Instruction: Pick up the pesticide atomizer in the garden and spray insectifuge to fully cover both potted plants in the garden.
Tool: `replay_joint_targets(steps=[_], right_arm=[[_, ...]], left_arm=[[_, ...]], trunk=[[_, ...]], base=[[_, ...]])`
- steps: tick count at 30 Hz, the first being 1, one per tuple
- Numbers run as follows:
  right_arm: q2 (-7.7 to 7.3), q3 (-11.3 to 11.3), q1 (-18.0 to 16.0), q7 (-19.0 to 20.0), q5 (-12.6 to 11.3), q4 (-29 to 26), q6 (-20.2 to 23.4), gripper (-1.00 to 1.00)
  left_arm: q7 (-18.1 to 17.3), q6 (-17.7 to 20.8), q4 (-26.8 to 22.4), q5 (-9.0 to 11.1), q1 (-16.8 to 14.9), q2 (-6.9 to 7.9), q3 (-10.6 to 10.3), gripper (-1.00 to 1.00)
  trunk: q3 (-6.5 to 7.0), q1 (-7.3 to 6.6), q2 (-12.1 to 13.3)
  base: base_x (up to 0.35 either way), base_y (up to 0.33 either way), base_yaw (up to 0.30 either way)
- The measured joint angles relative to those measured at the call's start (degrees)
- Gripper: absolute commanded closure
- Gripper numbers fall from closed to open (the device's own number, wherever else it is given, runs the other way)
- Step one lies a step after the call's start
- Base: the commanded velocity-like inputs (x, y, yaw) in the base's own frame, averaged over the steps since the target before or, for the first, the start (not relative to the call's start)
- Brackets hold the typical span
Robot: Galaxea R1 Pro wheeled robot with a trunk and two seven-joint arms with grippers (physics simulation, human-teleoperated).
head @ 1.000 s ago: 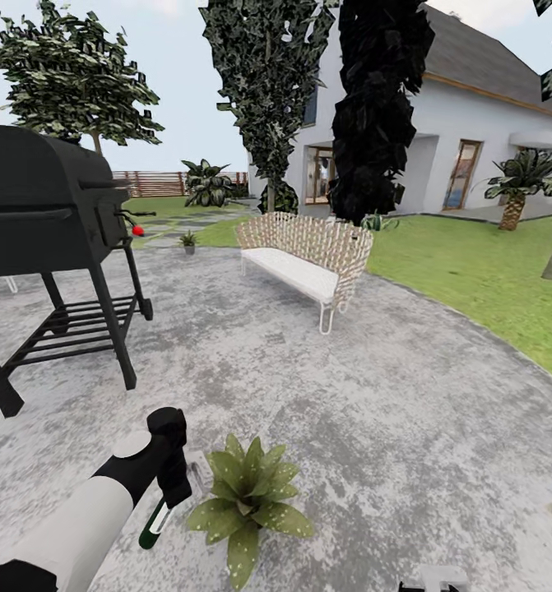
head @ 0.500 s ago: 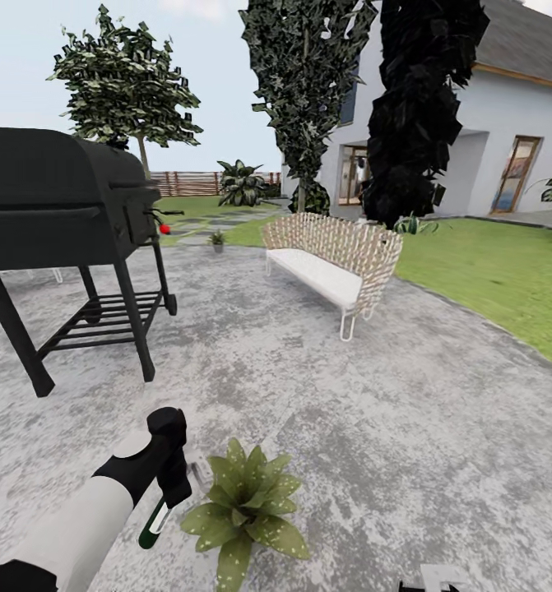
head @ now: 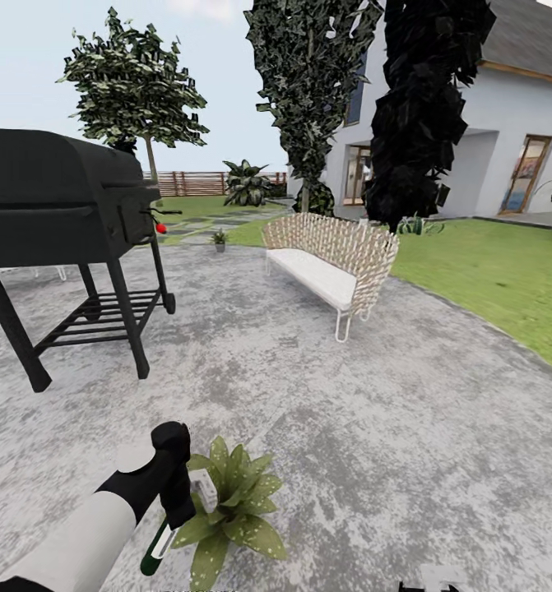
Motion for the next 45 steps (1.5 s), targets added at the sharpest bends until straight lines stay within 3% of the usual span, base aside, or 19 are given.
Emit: replay_joint_targets(steps=[5,11,14,16,20,23,30,34,38,41,42,45], right_arm=[[-0.03,-0.06,0.0,0.0,0.01,-0.03,-0.01,-1.0],[-0.04,-0.03,0.0,0.0,0.05,-0.02,0.04,-1.0],[-0.04,0.0,0.0,0.0,0.04,0.0,0.04,-1.0],[-0.03,0.0,0.0,0.0,0.06,0.02,0.06,-1.0],[-0.03,0.01,0.0,0.0,0.04,0.03,0.05,-1.0],[-0.03,0.02,-0.01,-0.02,0.06,0.03,0.05,-1.0],[-0.11,0.07,0.0,0.17,0.3,0.02,-0.02,-1.0],[-0.12,0.17,0.0,0.26,0.43,0.04,0.0,-1.0],[-0.05,0.18,0.0,0.34,0.44,0.11,0.07,-1.0],[-0.04,0.24,0.0,0.36,0.44,0.17,0.06,-1.0],[-0.04,0.25,0.0,0.41,0.47,0.22,0.06,-1.0],[0.0,0.52,0.0,0.59,0.9,0.34,0.06,-1.0]], left_arm=[[-0.02,-0.17,0.15,0.3,0.2,1.44,1.14,1.0],[0.19,-0.73,6.84,1.49,1.51,3.33,1.88,1.0],[0.61,-0.75,7.22,4.22,1.86,5.22,3.37,1.0],[0.79,-1.48,7.22,5.43,1.89,5.42,4.63,1.0],[2.41,-4.14,7.29,5.91,1.9,5.23,5.46,1.0],[6.55,-4.5,7.3,6.03,1.91,5.0,5.57,1.0],[10.56,-4.48,7.32,6.12,1.9,5.19,5.67,1.0],[13.09,-4.52,7.35,7.15,1.9,4.95,5.61,1.0],[13.83,-5.58,7.66,11.37,1.95,5.34,5.6,1.0],[17.35,-10.22,8.23,14.65,2.02,5.33,5.61,1.0],[19.07,-11.47,8.29,16.32,2.19,5.3,5.61,1.0],[23.81,-17.23,8.28,23.78,4.78,5.09,5.46,1.0]], trunk=[[0.0,0.0,0.0],[0.0,0.0,0.0],[0.0,0.0,0.0],[0.0,0.0,0.0],[0.0,0.0,0.0],[0.0,0.01,0.0],[0.0,0.03,0.0],[0.0,0.03,0.0],[0.0,0.03,0.0],[0.0,0.03,0.0],[0.0,0.03,0.0],[-0.01,0.04,0.0]], base=[[0.0,-0.004,0.105],[0.0,0.0,0.005],[0.0,0.0,0.082],[0.0,0.0,0.229],[-0.004,-0.044,0.265],[-0.134,-0.186,0.275],[-0.293,-0.067,0.059],[-0.322,-0.002,0.001],[-0.323,0.0,0.0],[-0.328,0.0,0.0],[-0.332,0.0,0.0],[-0.333,0.0,0.0]])
